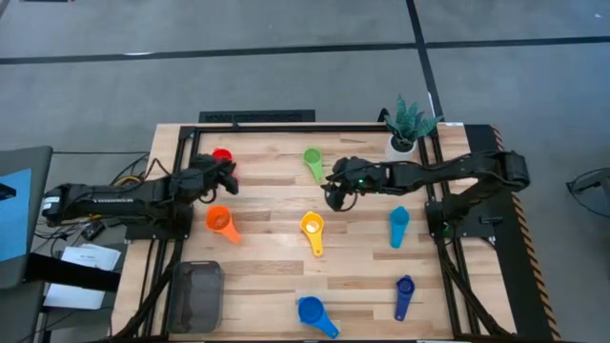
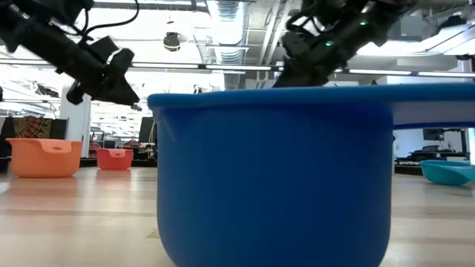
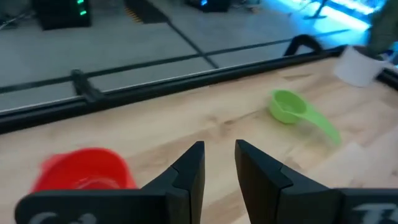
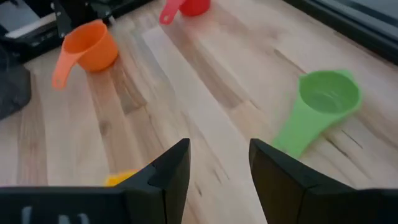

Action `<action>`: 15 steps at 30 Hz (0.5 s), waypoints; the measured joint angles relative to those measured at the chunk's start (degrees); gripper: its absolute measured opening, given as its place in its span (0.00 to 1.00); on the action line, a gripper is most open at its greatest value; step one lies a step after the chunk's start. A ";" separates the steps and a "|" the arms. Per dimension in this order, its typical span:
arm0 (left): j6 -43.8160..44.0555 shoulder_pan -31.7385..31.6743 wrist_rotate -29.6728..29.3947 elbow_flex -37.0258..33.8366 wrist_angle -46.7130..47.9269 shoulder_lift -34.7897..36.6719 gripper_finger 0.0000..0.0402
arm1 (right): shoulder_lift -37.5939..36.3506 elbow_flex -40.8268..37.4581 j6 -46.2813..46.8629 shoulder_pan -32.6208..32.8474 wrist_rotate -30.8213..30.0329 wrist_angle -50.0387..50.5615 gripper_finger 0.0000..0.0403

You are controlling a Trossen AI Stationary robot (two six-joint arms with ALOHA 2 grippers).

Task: Nest measuring cups in basket
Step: Move the orange measuring cup to the center

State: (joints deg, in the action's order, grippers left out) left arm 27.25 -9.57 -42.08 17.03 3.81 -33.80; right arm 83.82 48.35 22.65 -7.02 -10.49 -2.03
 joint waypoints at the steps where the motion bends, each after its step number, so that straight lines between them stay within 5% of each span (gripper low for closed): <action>1: 0.58 -0.73 0.19 1.41 2.96 0.04 0.19 | 1.38 1.17 0.03 -0.29 0.02 -0.81 0.46; 5: 2.69 -2.44 5.41 4.83 12.33 0.08 0.19 | 6.78 6.80 1.31 -1.38 0.39 -1.48 0.46; 12: 4.21 -1.80 30.61 5.12 22.08 0.05 0.19 | 16.44 15.22 0.92 -1.32 3.59 -1.33 0.47; 15: 6.61 -0.10 35.89 5.16 24.15 0.20 0.19 | 20.10 18.11 1.16 -0.85 3.67 -2.32 0.46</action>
State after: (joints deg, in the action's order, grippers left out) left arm 33.86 -9.67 -6.19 22.20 27.97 -33.60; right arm 103.92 66.46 23.81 -7.86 -6.82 -4.36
